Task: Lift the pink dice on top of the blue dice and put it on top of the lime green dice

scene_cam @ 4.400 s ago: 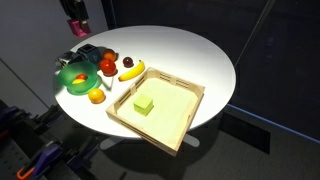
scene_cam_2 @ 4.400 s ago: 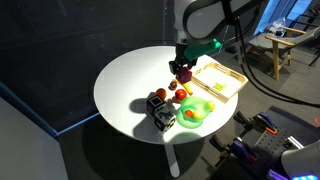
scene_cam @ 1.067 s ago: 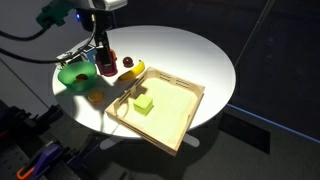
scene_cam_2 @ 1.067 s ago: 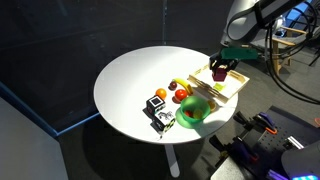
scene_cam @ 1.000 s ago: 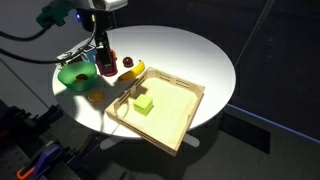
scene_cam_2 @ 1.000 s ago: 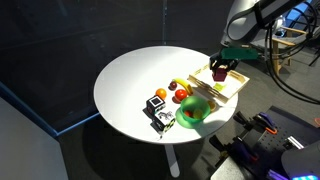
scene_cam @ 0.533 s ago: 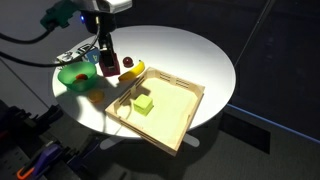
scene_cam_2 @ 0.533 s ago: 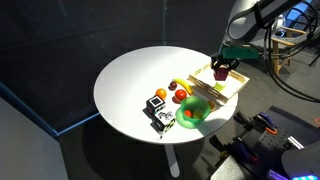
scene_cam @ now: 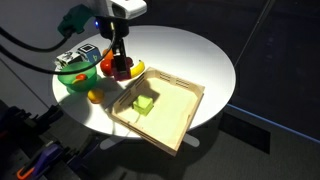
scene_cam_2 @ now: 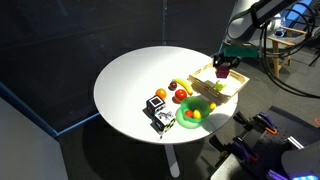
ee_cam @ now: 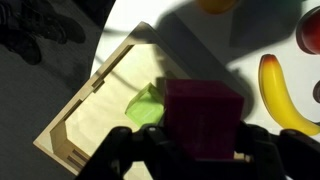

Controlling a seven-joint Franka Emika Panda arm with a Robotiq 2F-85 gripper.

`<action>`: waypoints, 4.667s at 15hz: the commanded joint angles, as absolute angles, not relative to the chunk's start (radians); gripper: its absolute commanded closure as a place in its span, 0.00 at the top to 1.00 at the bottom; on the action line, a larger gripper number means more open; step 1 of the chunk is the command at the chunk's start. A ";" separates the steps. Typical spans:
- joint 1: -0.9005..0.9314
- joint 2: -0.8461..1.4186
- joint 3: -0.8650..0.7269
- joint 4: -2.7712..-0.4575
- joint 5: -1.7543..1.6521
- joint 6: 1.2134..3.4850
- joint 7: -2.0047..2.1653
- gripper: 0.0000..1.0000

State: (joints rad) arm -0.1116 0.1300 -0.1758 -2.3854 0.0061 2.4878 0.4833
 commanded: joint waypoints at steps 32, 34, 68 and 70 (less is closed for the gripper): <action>-0.209 0.404 -0.202 -2.239 0.032 2.608 0.080 0.25; -0.212 0.405 -0.202 -2.235 0.034 2.606 0.077 0.25; -0.200 0.304 -0.219 -2.281 0.034 2.564 0.113 1.00; -0.198 0.281 -0.216 -2.289 0.036 2.554 0.111 1.00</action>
